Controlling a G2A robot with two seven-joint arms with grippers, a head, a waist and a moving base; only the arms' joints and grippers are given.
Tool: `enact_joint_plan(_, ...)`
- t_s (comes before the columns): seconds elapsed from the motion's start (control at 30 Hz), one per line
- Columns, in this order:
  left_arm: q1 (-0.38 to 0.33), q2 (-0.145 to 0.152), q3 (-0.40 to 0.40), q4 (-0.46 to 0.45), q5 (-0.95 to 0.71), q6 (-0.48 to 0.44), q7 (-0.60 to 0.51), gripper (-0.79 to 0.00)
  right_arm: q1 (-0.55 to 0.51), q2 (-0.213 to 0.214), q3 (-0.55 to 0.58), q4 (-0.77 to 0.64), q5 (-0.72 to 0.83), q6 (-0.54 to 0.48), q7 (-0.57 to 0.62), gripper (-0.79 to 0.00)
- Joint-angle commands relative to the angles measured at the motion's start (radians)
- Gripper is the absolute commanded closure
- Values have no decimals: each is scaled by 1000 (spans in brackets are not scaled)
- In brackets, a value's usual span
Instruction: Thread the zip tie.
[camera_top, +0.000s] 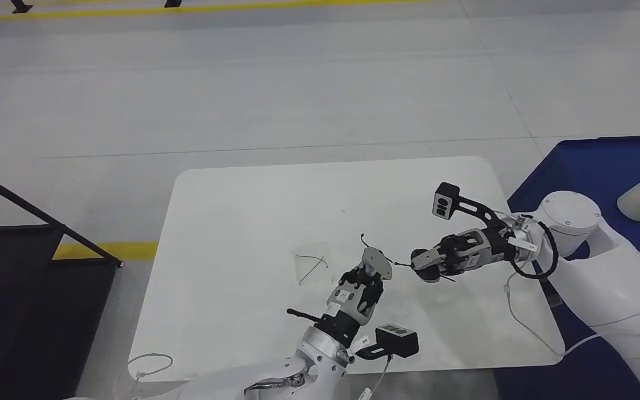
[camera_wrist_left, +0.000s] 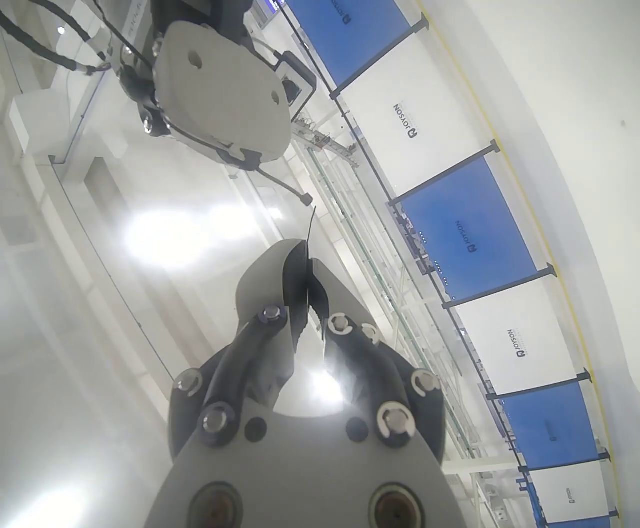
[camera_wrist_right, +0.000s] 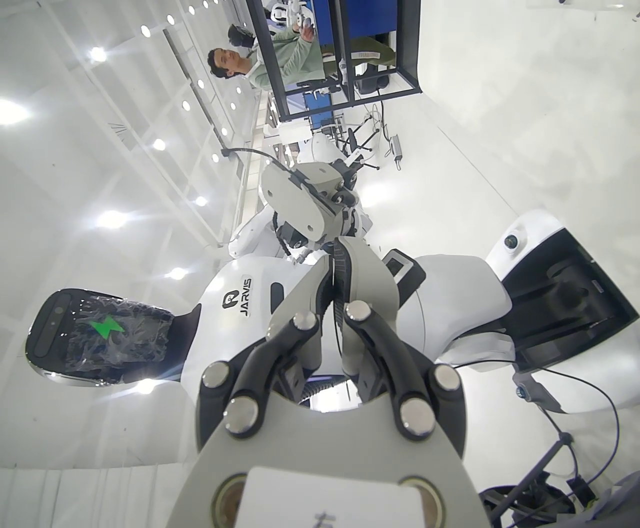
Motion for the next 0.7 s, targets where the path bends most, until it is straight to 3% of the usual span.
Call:
enact_joint_plan(0.0,-4,0,0,0,0,-4,11,0,-2,-1,3,-1,-1,1,1,0)
enact_joint_plan(0.67,-15,0,0,0,0,-1,19,0,14,-15,6,9,-29,23,8,0)
